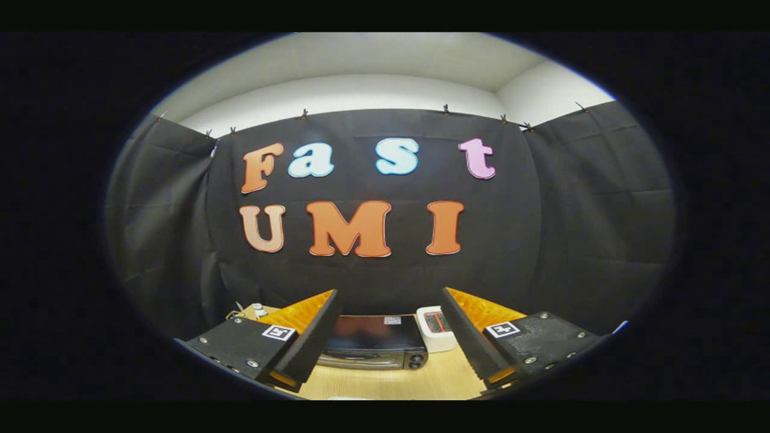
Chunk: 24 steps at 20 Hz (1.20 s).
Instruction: Open the toaster oven, put the food inside, and close the toaster oven door.
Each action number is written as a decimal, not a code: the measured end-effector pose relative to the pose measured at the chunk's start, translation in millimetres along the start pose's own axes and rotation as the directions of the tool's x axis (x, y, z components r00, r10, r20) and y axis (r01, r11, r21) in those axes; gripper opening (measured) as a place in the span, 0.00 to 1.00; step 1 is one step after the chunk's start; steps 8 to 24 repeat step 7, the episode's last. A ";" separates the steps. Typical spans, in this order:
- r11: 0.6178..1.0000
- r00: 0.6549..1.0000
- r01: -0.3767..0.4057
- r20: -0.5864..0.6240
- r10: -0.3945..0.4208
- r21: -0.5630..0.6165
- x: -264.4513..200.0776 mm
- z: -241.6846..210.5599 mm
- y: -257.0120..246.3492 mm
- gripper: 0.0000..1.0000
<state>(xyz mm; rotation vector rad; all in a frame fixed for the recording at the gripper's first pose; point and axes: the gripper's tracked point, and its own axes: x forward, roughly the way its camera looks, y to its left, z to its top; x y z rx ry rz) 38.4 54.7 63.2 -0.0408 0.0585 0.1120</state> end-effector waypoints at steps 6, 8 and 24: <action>0.999 0.999 0.038 -0.023 -0.039 -0.015 -7.4 -14.8 -15.7 0.99; 0.999 0.999 0.036 -0.026 -0.037 -0.011 -5.9 -15.7 -13.2 0.99; 0.999 0.999 0.036 -0.026 -0.037 -0.011 -5.9 -15.7 -13.2 0.99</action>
